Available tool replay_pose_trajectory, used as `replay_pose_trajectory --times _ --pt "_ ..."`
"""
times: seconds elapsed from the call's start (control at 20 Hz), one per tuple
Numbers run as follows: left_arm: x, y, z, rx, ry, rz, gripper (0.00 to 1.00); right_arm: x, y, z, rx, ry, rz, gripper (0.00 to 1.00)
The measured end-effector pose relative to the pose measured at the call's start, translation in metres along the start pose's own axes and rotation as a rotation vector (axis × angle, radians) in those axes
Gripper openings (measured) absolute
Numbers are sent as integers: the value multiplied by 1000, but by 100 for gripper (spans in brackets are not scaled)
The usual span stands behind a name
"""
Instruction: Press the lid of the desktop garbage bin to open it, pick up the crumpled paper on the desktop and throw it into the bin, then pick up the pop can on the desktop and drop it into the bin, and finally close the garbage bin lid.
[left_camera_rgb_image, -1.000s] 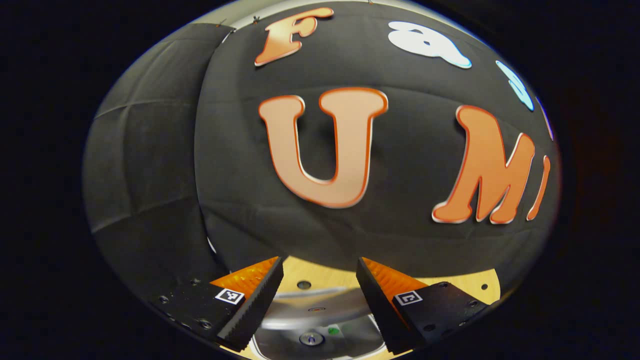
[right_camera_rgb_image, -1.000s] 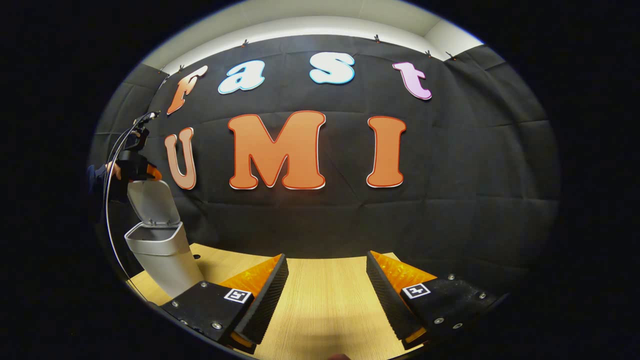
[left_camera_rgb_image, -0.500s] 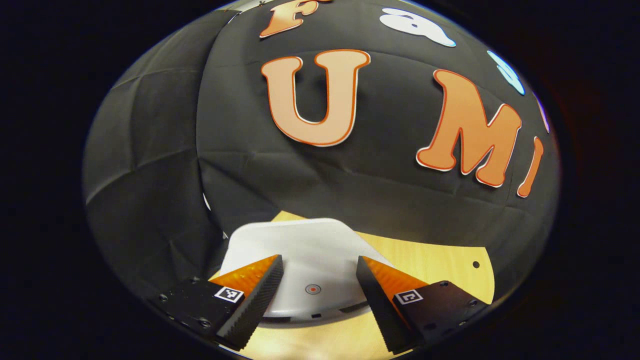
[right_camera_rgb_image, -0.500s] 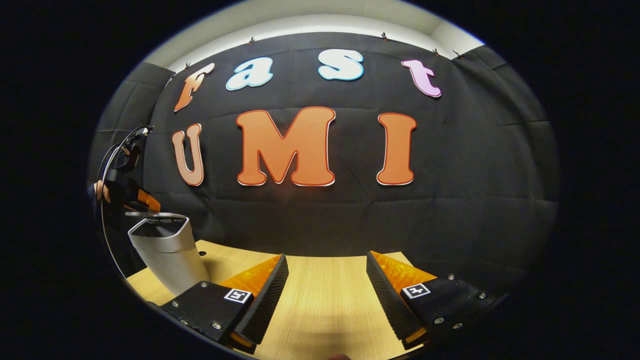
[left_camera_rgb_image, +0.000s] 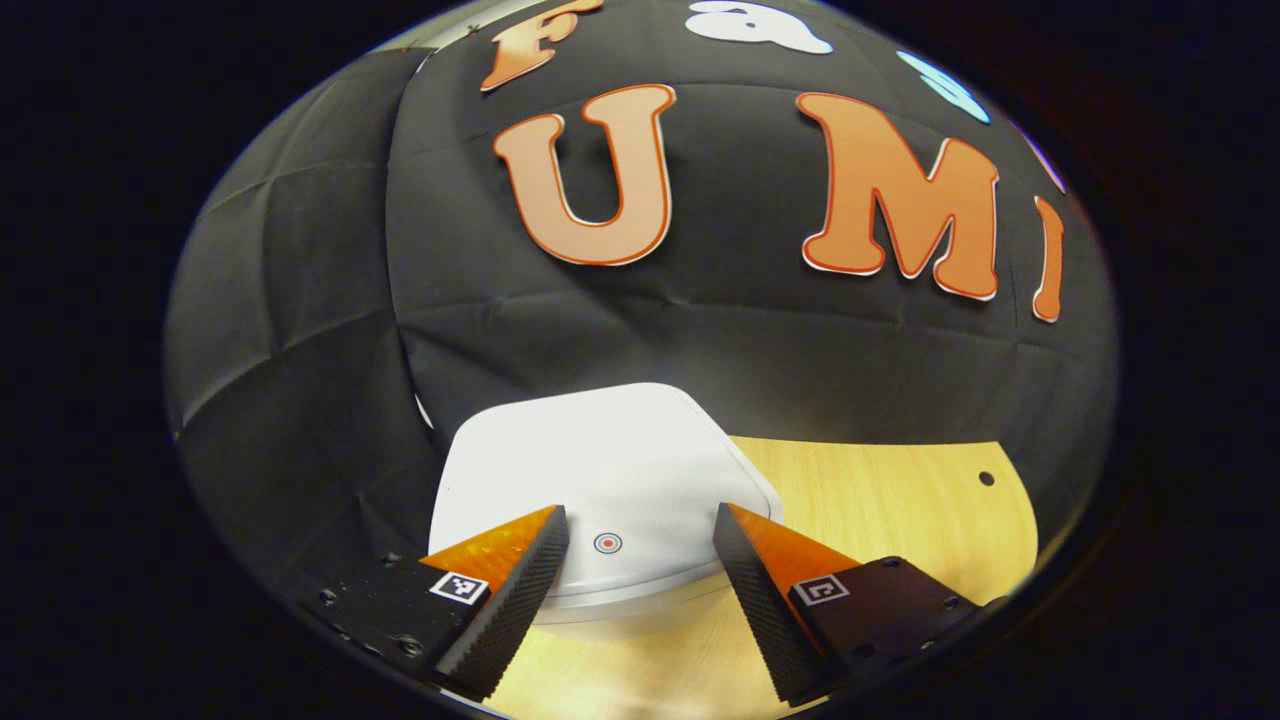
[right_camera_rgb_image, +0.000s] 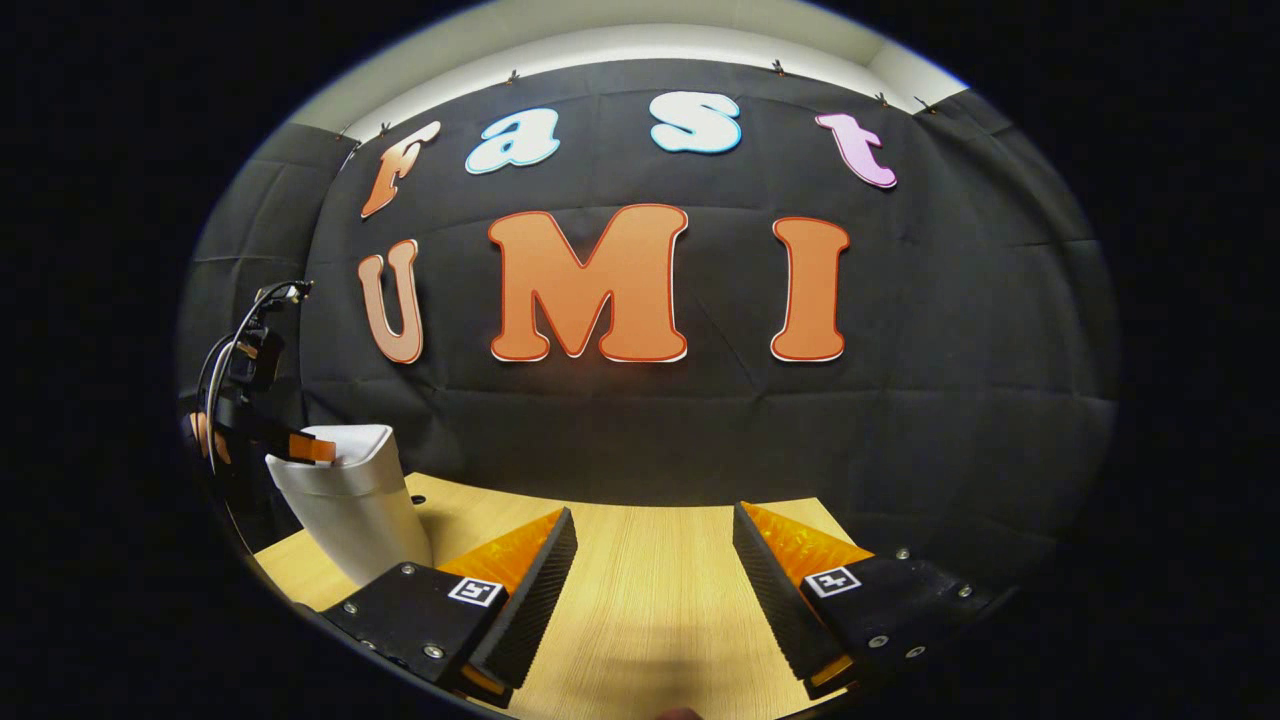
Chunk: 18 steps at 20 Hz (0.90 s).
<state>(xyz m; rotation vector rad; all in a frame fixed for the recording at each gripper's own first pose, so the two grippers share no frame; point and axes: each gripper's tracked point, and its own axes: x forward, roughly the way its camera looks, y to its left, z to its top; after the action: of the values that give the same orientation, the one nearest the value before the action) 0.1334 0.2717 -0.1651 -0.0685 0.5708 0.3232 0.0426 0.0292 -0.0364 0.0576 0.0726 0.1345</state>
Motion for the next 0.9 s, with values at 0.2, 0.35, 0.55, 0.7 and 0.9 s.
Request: replay_pose_trajectory --times 0.2,0.35,0.55,0.7,0.9 --pt "-1 -1 -2 5 9 0 94 -4 3 3 7 -16 16 93" --pt "-3 -3 5 -33 -20 -6 94 -6 -1 6 8 -26 15 93" --pt "-31 -13 28 -49 -137 -4 94 -9 -7 13 20 -45 7 94" --pt "-59 -28 45 -45 -218 -28 92 -10 -6 16 16 -52 12 94" --pt "-108 -84 58 -34 -350 -113 94 -13 -5 25 18 -72 15 94"
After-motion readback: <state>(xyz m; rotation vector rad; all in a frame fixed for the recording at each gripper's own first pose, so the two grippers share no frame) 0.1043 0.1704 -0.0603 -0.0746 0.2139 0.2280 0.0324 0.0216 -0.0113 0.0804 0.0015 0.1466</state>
